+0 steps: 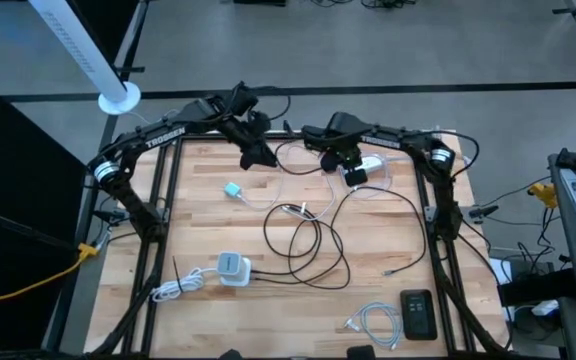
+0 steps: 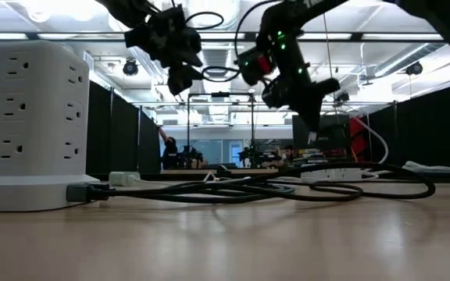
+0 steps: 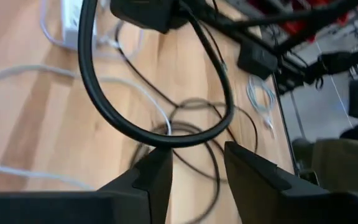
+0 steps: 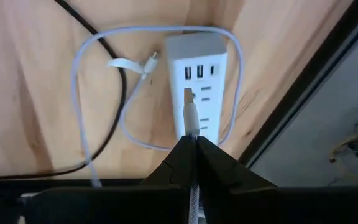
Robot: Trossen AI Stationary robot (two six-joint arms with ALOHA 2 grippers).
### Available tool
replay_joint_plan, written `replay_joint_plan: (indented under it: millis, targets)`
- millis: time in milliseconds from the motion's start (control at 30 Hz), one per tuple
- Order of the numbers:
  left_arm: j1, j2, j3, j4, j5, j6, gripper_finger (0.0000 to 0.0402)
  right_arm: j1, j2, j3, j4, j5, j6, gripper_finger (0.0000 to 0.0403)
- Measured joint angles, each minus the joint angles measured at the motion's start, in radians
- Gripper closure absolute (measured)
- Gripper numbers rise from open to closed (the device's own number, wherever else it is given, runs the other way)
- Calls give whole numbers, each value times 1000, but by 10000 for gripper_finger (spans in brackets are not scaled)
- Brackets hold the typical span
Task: Plug in charger cables
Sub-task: Insert the purple charger cable into the top white outlet extension
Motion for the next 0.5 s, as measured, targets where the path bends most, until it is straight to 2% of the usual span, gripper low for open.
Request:
replay_joint_plan:
  millis: [333,500]
  targets:
    - [-20,-62,0,-240,-2,112,292,5,89,-10,17,47,-14,403]
    - [-20,-105,-7,-292,-25,130,292,6,106,-10,21,59,-22,403]
